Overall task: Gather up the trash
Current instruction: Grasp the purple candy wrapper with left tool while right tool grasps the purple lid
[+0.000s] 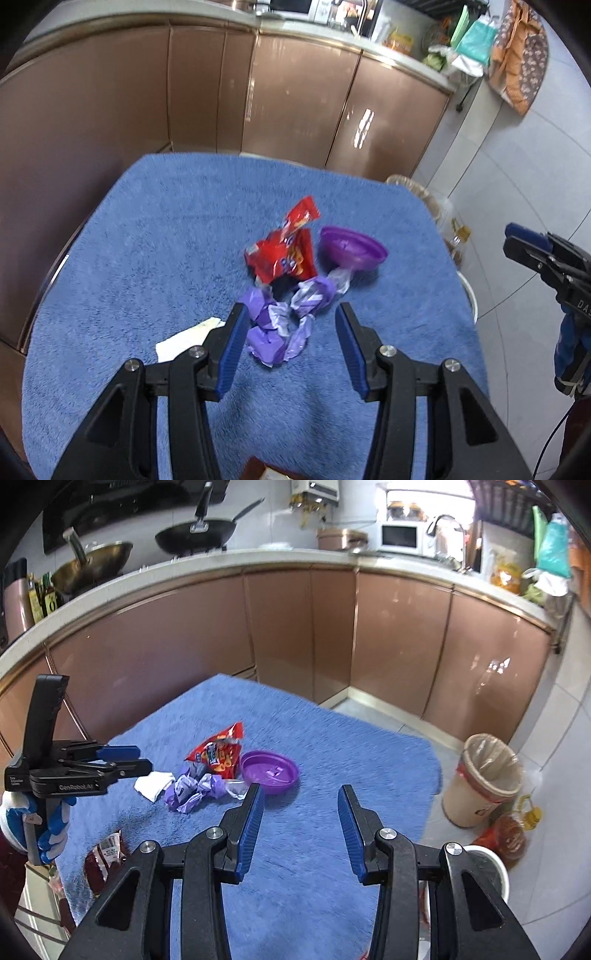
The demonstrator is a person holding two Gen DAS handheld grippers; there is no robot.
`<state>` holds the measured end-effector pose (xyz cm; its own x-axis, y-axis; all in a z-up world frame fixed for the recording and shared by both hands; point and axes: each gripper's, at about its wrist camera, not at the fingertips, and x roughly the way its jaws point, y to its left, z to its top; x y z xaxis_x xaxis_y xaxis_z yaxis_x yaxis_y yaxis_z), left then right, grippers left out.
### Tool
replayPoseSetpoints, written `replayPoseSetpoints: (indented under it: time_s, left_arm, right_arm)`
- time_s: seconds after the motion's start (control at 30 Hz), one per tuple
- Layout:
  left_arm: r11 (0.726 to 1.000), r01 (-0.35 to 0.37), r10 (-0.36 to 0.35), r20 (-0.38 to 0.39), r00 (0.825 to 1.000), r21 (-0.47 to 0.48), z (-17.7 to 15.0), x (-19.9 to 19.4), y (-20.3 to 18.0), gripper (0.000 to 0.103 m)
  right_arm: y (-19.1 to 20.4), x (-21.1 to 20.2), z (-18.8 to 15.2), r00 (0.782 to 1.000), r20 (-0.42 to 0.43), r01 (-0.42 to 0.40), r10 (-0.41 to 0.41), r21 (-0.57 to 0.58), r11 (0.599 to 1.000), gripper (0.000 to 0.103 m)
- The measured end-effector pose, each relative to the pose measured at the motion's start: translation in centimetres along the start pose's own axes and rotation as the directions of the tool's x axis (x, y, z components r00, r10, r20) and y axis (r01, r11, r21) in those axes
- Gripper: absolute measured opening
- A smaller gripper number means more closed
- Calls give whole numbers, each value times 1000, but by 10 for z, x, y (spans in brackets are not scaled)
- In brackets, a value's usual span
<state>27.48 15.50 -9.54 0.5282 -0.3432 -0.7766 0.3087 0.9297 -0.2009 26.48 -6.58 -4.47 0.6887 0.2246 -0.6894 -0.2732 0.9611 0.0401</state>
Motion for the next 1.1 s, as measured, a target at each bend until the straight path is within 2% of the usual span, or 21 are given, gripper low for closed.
replayPoseSetpoints:
  time_s: [0.33, 0.6, 0.8, 0.97, 1.03, 1.1]
  left_arm:
    - [1000, -5, 4, -73, 997, -19, 9, 46, 17, 47]
    - [1000, -11, 8, -112, 994, -24, 6, 69, 27, 47]
    - [1000, -23, 25, -141, 990, 17, 3, 82, 24, 46]
    - [999, -15, 19, -150, 988, 32, 3, 92, 24, 39]
    - [999, -2, 8, -152, 988, 35, 4, 95, 23, 33]
    - [999, 2, 5, -152, 988, 43, 3, 97, 20, 31]
  right_arm:
    - [24, 72, 10, 995, -81, -60, 58, -29, 998, 41]
    - [37, 105, 13, 987, -129, -103, 97, -40, 994, 41]
    - [44, 129, 9, 980, -170, -114, 102, -63, 991, 41]
    - [50, 147, 10, 976, -195, -113, 93, -93, 989, 41]
    - [52, 153, 11, 974, -206, -115, 91, -108, 987, 41]
    - [53, 160, 11, 972, -217, -118, 90, -117, 986, 40]
